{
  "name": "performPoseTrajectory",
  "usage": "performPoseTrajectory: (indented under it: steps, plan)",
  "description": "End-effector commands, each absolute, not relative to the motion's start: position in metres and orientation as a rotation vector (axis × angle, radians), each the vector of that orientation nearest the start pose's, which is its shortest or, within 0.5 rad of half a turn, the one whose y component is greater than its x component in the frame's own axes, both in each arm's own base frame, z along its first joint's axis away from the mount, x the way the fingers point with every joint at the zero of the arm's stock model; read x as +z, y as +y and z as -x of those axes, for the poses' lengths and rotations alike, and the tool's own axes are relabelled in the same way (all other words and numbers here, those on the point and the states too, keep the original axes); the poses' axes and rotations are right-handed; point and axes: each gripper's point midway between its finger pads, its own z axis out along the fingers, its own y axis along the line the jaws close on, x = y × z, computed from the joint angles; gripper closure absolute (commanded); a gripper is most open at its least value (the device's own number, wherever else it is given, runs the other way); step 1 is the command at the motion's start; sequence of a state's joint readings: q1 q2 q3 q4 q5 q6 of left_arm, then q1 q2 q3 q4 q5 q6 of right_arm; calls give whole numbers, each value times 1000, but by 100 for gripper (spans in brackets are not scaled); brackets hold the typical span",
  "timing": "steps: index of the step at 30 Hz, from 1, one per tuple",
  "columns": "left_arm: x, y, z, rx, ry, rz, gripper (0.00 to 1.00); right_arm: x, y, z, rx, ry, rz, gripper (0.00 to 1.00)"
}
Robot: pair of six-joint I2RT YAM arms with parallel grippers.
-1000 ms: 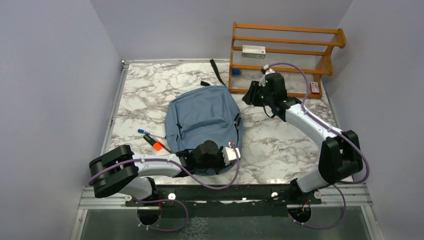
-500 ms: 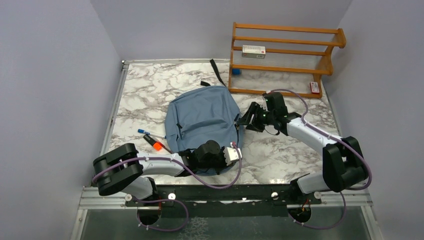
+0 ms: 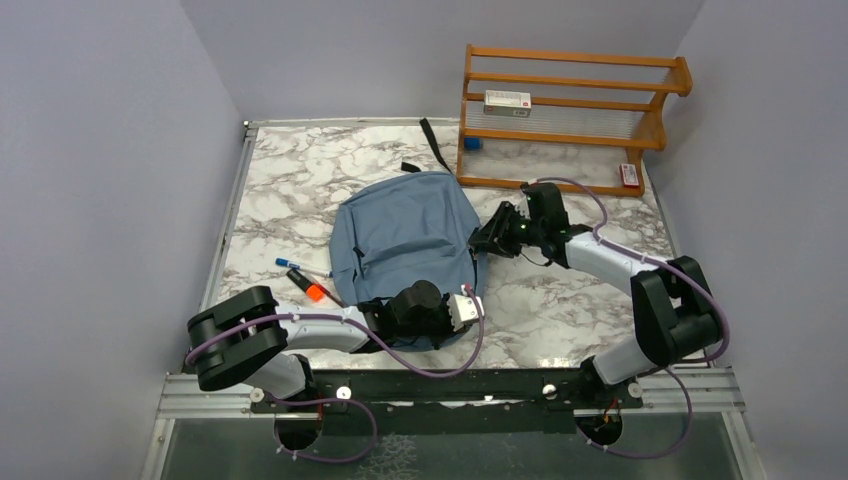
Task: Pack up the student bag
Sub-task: Zip the student bag at the center of the board.
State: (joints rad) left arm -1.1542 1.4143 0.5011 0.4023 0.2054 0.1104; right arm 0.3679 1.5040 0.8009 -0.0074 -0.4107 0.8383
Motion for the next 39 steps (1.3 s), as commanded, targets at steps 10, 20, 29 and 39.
performPoseTrajectory:
  steps: [10, 20, 29, 39]
  plan:
    - [60, -354, -103, -913, 1684, -1442, 100, 122, 230, -338, 1040, 2333, -267, 93]
    - [58, -354, -99, -936, 1682, -1460, 100, 147, 228, -363, 967, 2223, -174, 100]
    - [59, -352, -95, -946, 1677, -1471, 100, 147, 235, -401, 893, 2162, -69, 99]
    - [77, -368, -108, -921, 1622, -1450, 75, 154, 235, -432, 803, 2104, 29, 100]
